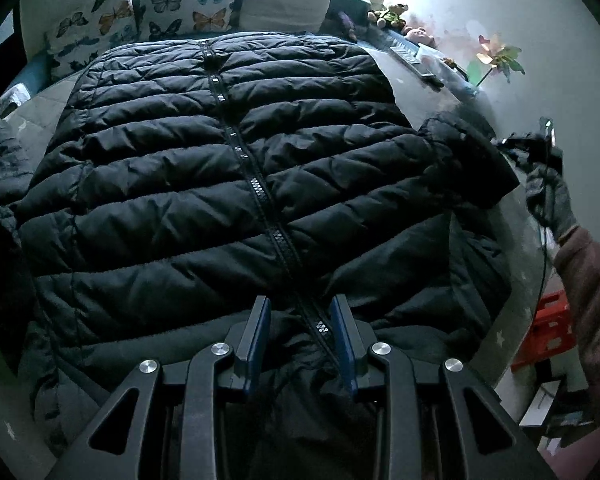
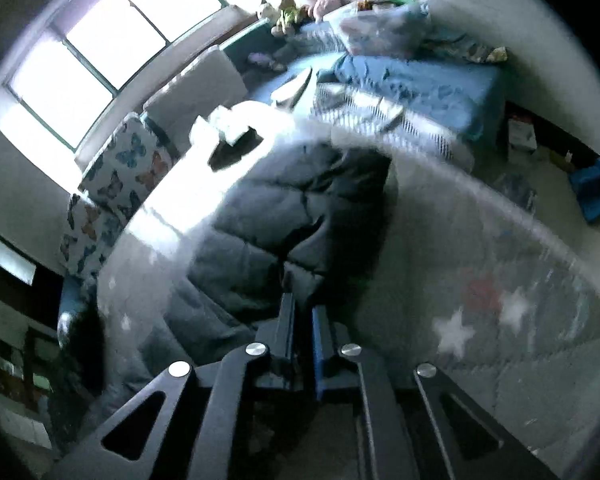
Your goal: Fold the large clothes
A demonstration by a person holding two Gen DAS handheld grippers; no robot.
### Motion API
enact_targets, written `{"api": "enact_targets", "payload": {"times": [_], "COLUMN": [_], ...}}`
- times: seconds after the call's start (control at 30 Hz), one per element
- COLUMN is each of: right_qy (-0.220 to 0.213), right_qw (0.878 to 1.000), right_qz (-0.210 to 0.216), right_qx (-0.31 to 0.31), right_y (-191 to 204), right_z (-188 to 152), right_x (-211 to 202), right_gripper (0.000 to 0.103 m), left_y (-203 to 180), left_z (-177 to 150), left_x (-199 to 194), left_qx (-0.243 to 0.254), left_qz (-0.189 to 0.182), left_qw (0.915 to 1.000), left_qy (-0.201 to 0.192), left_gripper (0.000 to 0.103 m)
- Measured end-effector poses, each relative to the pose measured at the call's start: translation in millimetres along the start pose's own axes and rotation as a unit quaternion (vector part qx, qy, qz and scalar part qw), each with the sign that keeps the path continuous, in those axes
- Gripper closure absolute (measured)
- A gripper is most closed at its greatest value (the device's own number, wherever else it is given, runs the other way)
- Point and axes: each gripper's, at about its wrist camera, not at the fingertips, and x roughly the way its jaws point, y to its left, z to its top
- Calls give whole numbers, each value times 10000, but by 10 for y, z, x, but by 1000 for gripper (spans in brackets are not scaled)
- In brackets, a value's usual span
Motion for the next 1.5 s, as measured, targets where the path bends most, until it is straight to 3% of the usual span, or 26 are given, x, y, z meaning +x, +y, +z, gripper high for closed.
{"api": "enact_targets", "payload": {"times": [0.17,0.4,0.47,0.6,0.73,0.87,0.97,1.17,1.27,1.33,1.43,1.5], "right_qy": [-543,12,-84,-526,-1046,-1506,-1736,-1476,-1436,-1232,-936,-735], "right_qw": [9979,9994,9993,9972,9868,9675,9462,8972,8789,8796,8909,9029], "right_qz": [283,-339,-355,-151,15,488,880,1827,1809,1725,1585,1450], "right_qx": [-186,9,-65,-508,-1239,-1969,-2586,-3740,-4173,-4260,-4153,-3979], "right_y": [121,-119,-50,362,971,1698,2256,3105,3271,3288,3180,3059], "right_z": [293,129,133,280,303,92,-234,-1172,-1412,-1381,-1221,-1109], "right_x": [-398,103,61,-364,-879,-1461,-1843,-2328,-2352,-2260,-2112,-1981], "right_gripper": [95,95,95,95,95,96,96,96,96,96,95,86], "left_y": [-40,-66,-56,22,177,345,451,649,715,743,772,770], "left_z": [24,-2,13,27,-9,-91,-218,-478,-601,-659,-676,-657], "left_x": [78,262,196,-5,-192,-371,-517,-736,-799,-825,-820,-810], "left_qx": [74,99,108,74,-155,-335,-421,-625,-685,-679,-706,-745], "left_qz": [-29,-3,-9,54,52,77,79,9,-33,-47,-74,-113], "left_qw": [10000,9997,9998,9999,9994,9981,9970,9944,9939,9941,9940,9937], "left_qy": [44,212,155,-78,-316,-507,-644,-856,-861,-849,-834,-830], "left_gripper": [69,69,69,69,68,68,68,68,68,68,68,68]}}
